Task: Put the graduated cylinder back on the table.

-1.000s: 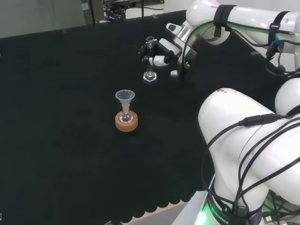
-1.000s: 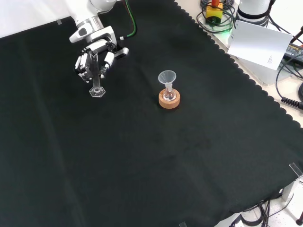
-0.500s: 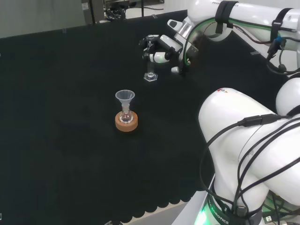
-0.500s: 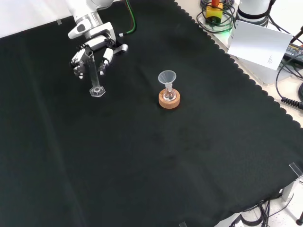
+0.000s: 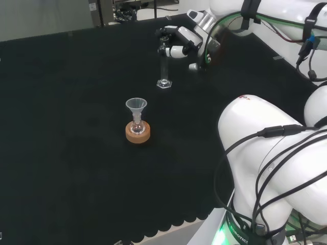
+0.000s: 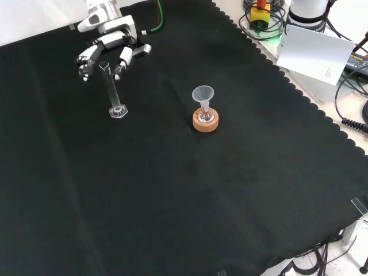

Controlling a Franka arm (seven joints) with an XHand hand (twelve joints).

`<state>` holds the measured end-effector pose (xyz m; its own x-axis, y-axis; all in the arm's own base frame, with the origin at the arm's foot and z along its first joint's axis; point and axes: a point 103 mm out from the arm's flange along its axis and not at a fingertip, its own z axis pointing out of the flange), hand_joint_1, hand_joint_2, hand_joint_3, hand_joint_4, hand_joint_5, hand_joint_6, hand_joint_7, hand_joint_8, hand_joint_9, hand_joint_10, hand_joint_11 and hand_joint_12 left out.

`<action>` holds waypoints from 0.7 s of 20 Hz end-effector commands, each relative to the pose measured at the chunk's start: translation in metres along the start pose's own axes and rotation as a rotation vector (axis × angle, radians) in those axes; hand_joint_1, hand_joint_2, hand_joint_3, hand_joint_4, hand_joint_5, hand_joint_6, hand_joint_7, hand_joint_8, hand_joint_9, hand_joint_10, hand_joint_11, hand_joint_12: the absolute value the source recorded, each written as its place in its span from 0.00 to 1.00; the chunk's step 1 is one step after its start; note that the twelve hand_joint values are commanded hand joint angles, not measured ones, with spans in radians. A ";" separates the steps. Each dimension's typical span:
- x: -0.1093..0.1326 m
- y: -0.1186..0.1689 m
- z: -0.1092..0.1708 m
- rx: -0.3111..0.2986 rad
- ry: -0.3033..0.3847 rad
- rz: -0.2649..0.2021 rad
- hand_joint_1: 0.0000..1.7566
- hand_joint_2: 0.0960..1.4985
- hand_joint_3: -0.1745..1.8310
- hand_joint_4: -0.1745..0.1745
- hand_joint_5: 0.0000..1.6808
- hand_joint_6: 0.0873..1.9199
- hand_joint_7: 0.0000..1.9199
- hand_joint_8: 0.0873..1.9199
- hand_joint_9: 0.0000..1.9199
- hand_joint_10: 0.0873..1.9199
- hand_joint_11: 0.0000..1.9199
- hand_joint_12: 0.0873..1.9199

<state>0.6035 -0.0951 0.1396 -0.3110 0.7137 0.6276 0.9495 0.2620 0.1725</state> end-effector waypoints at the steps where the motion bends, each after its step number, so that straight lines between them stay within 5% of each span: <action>1: 0.011 -0.001 -0.036 -0.022 -0.082 -0.019 0.52 0.65 0.00 0.25 0.21 0.07 0.13 0.33 0.37 0.00 0.11 0.70; 14: 0.060 -0.014 -0.113 -0.041 -0.330 -0.078 0.51 0.64 0.00 0.25 0.21 0.04 0.12 0.33 0.35 0.00 0.09 0.71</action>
<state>0.5907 -0.1231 0.2276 -0.3582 0.8180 0.4500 0.9310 0.2769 0.2378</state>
